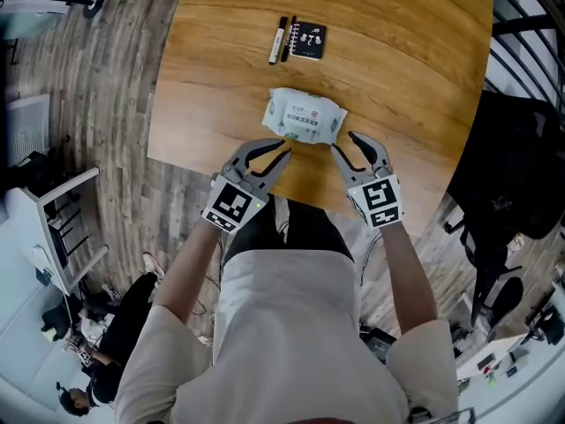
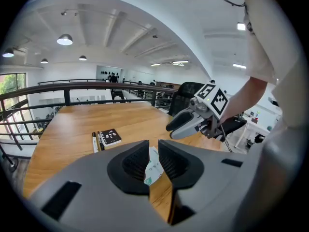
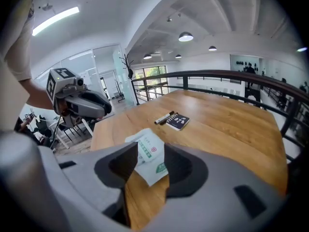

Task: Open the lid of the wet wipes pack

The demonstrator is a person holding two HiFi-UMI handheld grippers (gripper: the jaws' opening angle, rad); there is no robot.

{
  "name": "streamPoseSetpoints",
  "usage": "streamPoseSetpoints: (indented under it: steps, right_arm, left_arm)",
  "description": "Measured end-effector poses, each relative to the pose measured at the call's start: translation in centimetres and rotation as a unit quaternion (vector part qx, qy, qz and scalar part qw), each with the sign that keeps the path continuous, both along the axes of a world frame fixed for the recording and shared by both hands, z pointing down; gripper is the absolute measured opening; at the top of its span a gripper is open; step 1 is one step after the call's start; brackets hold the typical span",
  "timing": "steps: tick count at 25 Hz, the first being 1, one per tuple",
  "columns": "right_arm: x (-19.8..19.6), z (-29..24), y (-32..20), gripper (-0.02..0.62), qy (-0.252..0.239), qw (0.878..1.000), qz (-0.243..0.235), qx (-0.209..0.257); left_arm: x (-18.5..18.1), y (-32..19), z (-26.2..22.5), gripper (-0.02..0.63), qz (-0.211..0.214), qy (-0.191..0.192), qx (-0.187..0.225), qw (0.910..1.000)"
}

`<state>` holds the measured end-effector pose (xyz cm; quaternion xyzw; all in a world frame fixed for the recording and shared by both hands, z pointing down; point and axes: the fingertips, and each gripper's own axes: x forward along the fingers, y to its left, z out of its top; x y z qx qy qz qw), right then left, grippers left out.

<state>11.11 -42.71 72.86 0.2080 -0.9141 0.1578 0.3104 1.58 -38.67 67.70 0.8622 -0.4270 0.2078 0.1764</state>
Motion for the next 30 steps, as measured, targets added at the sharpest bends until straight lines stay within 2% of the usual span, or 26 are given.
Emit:
streamPoseSetpoints:
  steps: [5,8,12,15,19,27,30]
  right_arm:
    - [-1.1,3.2,-0.2,0.155,0.008,1.000,-0.013,-0.015]
    - [-1.8,4.9,-0.2,0.155,0.016,0.999,-0.022,-0.019]
    - [-2.4,7.2,-0.4,0.155,0.029,0.999,-0.035,-0.018]
    - [-2.6,8.3,-0.5,0.155,0.043,0.998,-0.048,-0.014]
    - [-2.5,9.6,-0.7,0.155,0.065,0.996,-0.064,-0.001]
    - [-2.7,11.0,-0.7,0.155,0.061,0.996,-0.068,-0.007]
    - [-2.8,11.1,-0.8,0.155,0.060,0.996,-0.070,-0.009]
  left_arm:
    - [0.8,-1.6,3.2,0.054,0.019,-0.021,-0.003,0.9996]
    - [1.1,-2.2,5.6,0.055,0.044,-0.061,-0.001,0.9972]
    - [1.5,-2.8,8.6,0.063,0.088,-0.119,0.007,0.9889]
    - [1.9,-2.9,10.4,0.066,0.126,-0.164,0.018,0.9783]
    - [2.2,-3.0,12.5,0.067,0.174,-0.222,0.040,0.9587]
    - [3.1,-2.9,15.6,0.091,0.247,-0.290,0.062,0.9225]
    - [3.1,-3.0,16.0,0.092,0.256,-0.305,0.068,0.9148]
